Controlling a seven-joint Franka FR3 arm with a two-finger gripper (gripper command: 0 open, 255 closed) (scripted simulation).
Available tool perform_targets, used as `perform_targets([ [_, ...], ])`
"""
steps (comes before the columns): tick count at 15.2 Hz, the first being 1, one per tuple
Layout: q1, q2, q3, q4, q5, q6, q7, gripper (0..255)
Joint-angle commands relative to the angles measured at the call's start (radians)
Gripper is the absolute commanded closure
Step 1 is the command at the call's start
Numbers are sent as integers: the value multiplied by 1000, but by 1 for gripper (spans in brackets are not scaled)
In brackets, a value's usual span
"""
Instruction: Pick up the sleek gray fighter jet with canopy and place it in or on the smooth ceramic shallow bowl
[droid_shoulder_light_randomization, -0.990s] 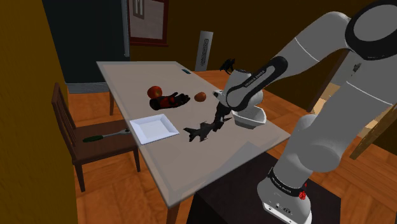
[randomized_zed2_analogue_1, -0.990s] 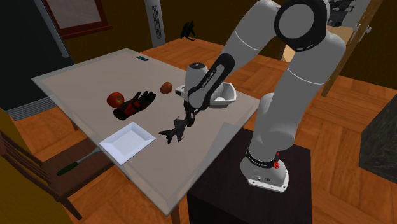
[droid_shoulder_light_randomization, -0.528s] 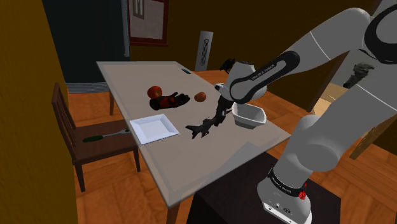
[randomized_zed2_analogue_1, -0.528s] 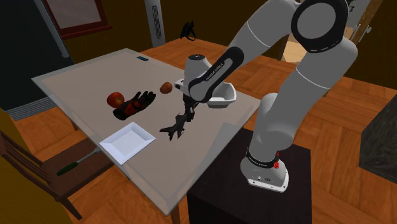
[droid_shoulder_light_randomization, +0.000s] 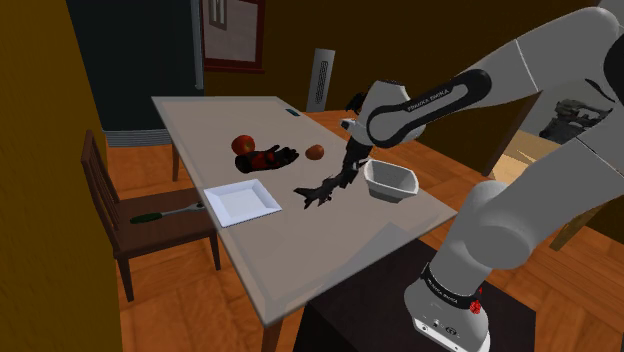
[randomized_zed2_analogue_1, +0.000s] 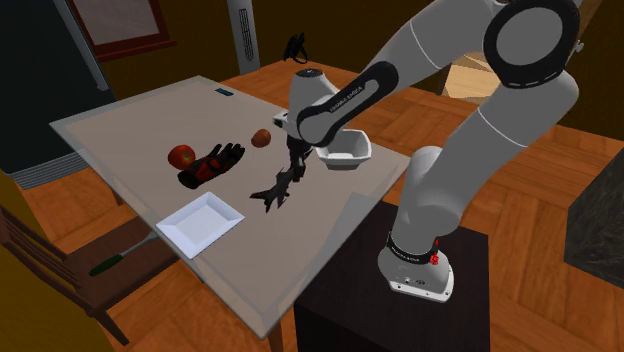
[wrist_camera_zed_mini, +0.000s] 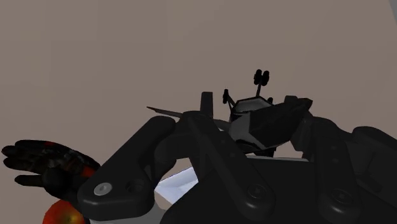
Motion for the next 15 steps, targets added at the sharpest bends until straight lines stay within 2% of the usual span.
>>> perform_targets([
  [1, -3, -24, 7, 11, -3, -35, 5, 255],
  [4, -7, -55, 16, 30, -6, -85, 11, 255],
  [10, -79, -46, -120, 56, -44, -97, -164, 255],
  [15, -114, -2, -241, 112, -51, -104, -317, 255],
])
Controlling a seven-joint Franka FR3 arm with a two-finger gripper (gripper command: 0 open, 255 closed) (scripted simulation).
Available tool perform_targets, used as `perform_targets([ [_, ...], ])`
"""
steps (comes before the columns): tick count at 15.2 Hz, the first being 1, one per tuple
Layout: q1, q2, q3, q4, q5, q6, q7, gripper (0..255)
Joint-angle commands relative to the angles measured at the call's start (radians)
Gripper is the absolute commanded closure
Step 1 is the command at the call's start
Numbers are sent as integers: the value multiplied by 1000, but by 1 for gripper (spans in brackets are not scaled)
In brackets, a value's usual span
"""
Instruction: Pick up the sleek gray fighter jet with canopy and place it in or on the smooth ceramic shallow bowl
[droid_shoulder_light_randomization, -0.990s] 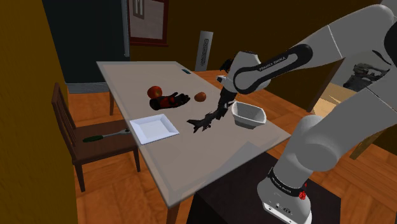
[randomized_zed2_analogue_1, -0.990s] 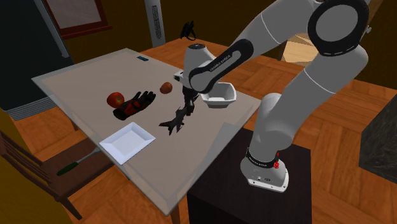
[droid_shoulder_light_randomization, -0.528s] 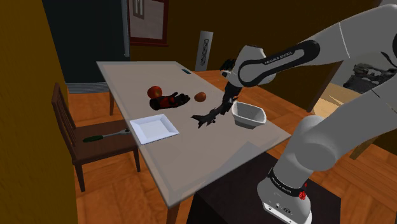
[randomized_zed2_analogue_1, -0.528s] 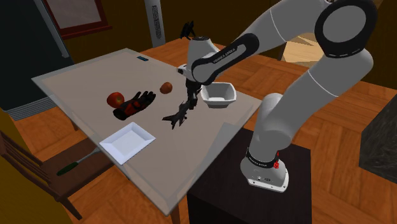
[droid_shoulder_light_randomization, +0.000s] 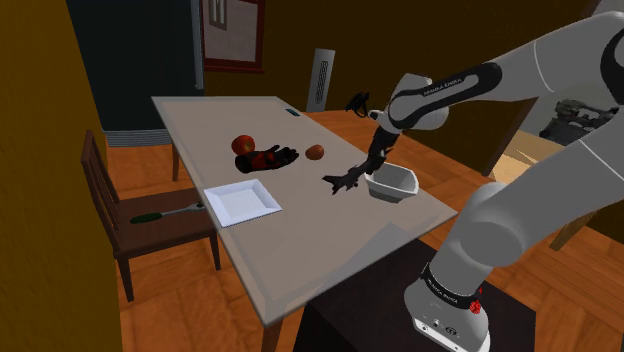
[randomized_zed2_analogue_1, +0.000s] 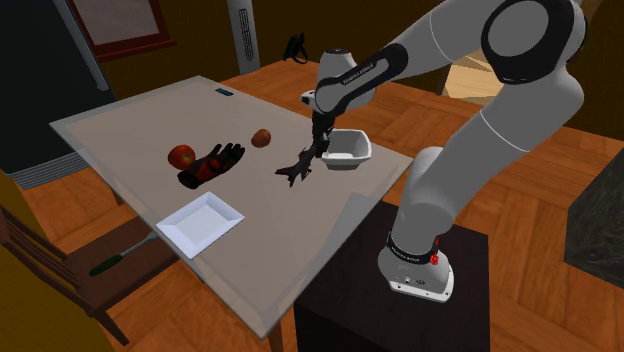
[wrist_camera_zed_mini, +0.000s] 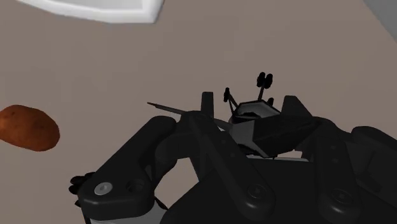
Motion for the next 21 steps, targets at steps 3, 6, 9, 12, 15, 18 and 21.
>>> perform_targets([
  [3, -11, 56, -104, 66, 14, -7, -134, 255],
  [6, -7, 109, -184, 124, 45, -12, -238, 255],
  [9, 10, 175, -269, 191, 98, -20, -351, 255],
  [12, 35, 261, -358, 268, 183, -34, -481, 255],
  [15, 58, 378, -445, 356, 316, -60, -638, 255],
  [18, 25, 530, -483, 459, 492, -112, -816, 255],
  [21, -19, 591, -458, 477, 563, -110, -878, 255],
])
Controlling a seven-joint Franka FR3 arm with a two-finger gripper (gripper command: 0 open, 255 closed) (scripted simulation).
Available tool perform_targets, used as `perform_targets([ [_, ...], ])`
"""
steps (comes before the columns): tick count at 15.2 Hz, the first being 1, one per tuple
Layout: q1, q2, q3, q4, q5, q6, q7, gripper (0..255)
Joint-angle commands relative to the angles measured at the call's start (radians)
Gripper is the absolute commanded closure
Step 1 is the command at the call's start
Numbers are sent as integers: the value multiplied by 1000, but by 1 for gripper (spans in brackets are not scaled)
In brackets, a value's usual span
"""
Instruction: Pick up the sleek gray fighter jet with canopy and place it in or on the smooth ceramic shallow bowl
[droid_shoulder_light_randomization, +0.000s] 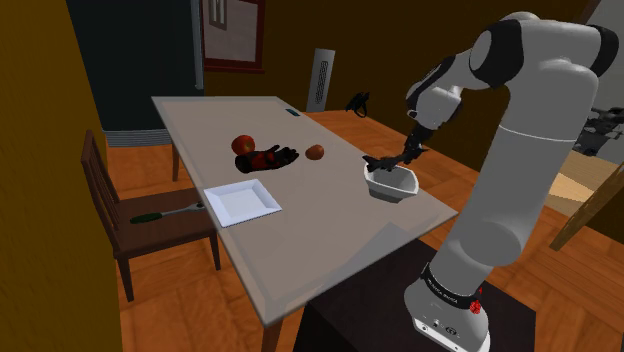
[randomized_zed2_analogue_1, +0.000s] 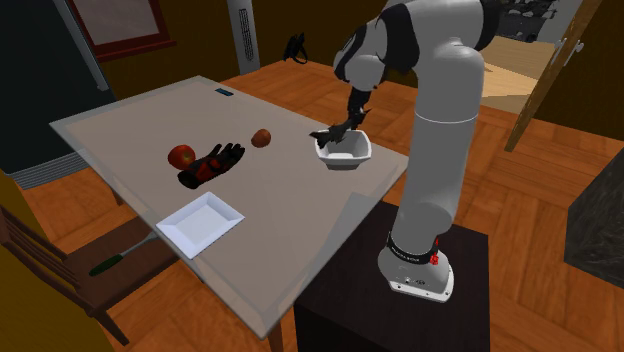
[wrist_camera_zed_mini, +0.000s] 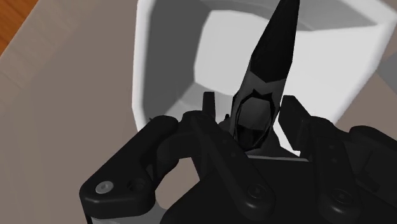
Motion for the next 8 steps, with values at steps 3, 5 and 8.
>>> perform_targets([
  [3, -33, 58, 28, -6, 78, 27, -63, 255],
  [5, -48, 85, 45, -11, 114, 43, -90, 255],
  [8, -73, 124, 73, -17, 166, 66, -128, 255],
])
